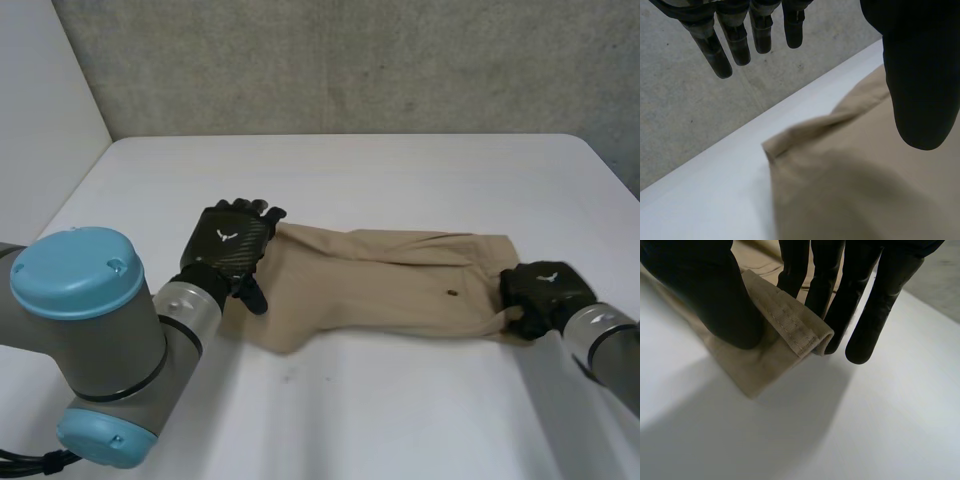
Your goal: Fold the shorts.
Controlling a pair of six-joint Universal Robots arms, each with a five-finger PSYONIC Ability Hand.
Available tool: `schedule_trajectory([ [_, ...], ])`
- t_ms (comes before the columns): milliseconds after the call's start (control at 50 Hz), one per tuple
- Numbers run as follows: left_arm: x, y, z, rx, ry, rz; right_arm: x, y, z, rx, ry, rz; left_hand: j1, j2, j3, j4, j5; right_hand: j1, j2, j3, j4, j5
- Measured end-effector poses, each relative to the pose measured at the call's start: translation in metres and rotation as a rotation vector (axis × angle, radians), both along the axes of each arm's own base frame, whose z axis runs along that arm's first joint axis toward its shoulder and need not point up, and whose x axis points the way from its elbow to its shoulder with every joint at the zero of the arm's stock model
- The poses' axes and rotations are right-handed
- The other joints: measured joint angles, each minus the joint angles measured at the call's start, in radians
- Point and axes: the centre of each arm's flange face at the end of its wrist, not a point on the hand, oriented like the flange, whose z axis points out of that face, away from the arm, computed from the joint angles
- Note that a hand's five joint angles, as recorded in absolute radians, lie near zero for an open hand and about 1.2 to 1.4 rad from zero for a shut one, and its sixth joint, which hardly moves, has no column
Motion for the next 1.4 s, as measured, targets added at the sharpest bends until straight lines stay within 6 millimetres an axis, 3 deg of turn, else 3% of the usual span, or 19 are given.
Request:
schedule_trajectory([
  [160, 0.006, 0.002, 0.014, -0.034, 0.014, 0.025, -0.037, -0.029, 0.033, -0.135, 0.087, -0.093, 0.000, 0.000, 0.000, 0.000, 0.000, 0.049, 0.000, 0.005, 0.009, 0.014],
  [280, 0.012, 0.007, 0.026, -0.058, 0.030, 0.035, -0.047, -0.037, 0.058, -0.174, 0.201, -0.074, 0.000, 0.000, 0.000, 0.000, 0.000, 0.056, 0.000, 0.005, 0.009, 0.030],
  [360, 0.016, 0.012, 0.032, -0.069, 0.038, 0.038, -0.014, -0.032, 0.080, -0.230, 0.228, 0.040, 0.000, 0.000, 0.000, 0.000, 0.000, 0.061, 0.000, 0.023, 0.010, 0.039],
  [460, 0.019, 0.015, 0.034, -0.074, 0.041, 0.040, 0.055, -0.006, 0.101, -0.313, 0.175, 0.250, 0.000, 0.000, 0.000, 0.000, 0.000, 0.061, 0.000, 0.036, 0.010, 0.043],
  [500, 0.019, 0.016, 0.035, -0.076, 0.042, 0.042, 0.094, 0.017, 0.102, -0.335, 0.139, 0.384, 0.000, 0.000, 0.000, 0.000, 0.000, 0.061, 0.000, 0.045, 0.010, 0.043],
  [520, 0.020, 0.016, 0.036, -0.077, 0.043, 0.042, 0.111, 0.031, 0.099, -0.337, 0.122, 0.453, 0.000, 0.000, 0.000, 0.000, 0.000, 0.061, 0.000, 0.048, 0.010, 0.043],
  [560, 0.020, 0.016, 0.036, -0.078, 0.043, 0.042, 0.117, 0.036, 0.098, -0.337, 0.116, 0.479, 0.000, 0.000, 0.000, 0.000, 0.000, 0.061, 0.000, 0.049, 0.011, 0.043],
  [580, 0.020, 0.016, 0.037, -0.082, 0.046, 0.044, 0.152, 0.071, 0.085, -0.323, 0.081, 0.646, 0.000, 0.000, 0.000, 0.000, 0.000, 0.061, 0.000, 0.049, 0.013, 0.043],
  [620, 0.021, 0.016, 0.038, -0.084, 0.047, 0.047, 0.170, 0.093, 0.073, -0.299, 0.064, 0.750, 0.000, 0.000, 0.000, 0.000, 0.000, 0.060, -0.002, 0.046, 0.012, 0.042],
  [660, 0.022, 0.014, 0.039, -0.088, 0.049, 0.051, 0.182, 0.114, 0.060, -0.266, 0.053, 0.840, 0.000, 0.000, 0.000, 0.000, 0.000, -0.065, -0.147, -0.108, -0.142, -0.080],
  [680, 0.022, 0.013, 0.040, -0.090, 0.050, 0.055, 0.188, 0.127, 0.048, -0.234, 0.050, 0.898, 0.000, 0.000, 0.000, 0.000, 0.000, -0.290, -0.378, -0.329, -0.366, -0.301],
  [720, 0.023, 0.011, 0.041, -0.094, 0.052, 0.059, 0.191, 0.134, 0.041, -0.212, 0.050, 0.931, 0.000, 0.000, 0.000, 0.000, 0.000, -0.349, -0.462, -0.386, -0.425, -0.360],
  [760, 0.023, 0.009, 0.043, -0.099, 0.056, 0.063, 0.193, 0.141, 0.037, -0.190, 0.043, 0.960, 0.000, 0.000, 0.000, 0.000, 0.000, -0.689, -0.912, -0.871, -0.905, -0.819],
  [880, 0.022, 0.002, 0.051, -0.125, 0.073, 0.069, 0.186, 0.126, 0.062, -0.203, -0.032, 0.877, 0.000, 0.000, 0.000, 0.000, 0.000, -0.714, -0.959, -0.938, -0.952, -0.854],
  [1020, 0.006, -0.010, 0.058, -0.130, 0.124, 0.052, 0.150, 0.071, 0.104, -0.162, -0.270, 0.567, 0.000, 0.000, 0.000, 0.000, 0.000, -0.714, -0.959, -0.938, -0.952, -0.854],
  [1080, -0.008, -0.007, 0.049, -0.081, 0.141, 0.022, 0.141, 0.058, 0.107, -0.135, -0.323, 0.486, 0.000, 0.000, 0.000, 0.000, 0.000, -0.714, -0.959, -0.938, -0.952, -0.854],
  [1180, -0.029, 0.006, 0.025, 0.038, 0.132, -0.013, 0.132, 0.045, 0.092, -0.074, -0.320, 0.398, 0.000, 0.000, 0.000, 0.000, 0.000, -0.714, -0.959, -0.938, -0.952, -0.854],
  [1220, -0.034, 0.011, 0.012, 0.089, 0.112, -0.010, 0.131, 0.040, 0.076, -0.039, -0.273, 0.367, 0.000, 0.000, 0.000, 0.000, 0.000, -0.714, -0.959, -0.938, -0.952, -0.854],
  [1400, -0.042, 0.028, -0.045, 0.239, -0.023, 0.053, 0.130, 0.029, 0.026, 0.049, -0.117, 0.318, 0.000, 0.000, 0.000, 0.000, 0.000, -0.714, -0.959, -0.938, -0.952, -0.854],
])
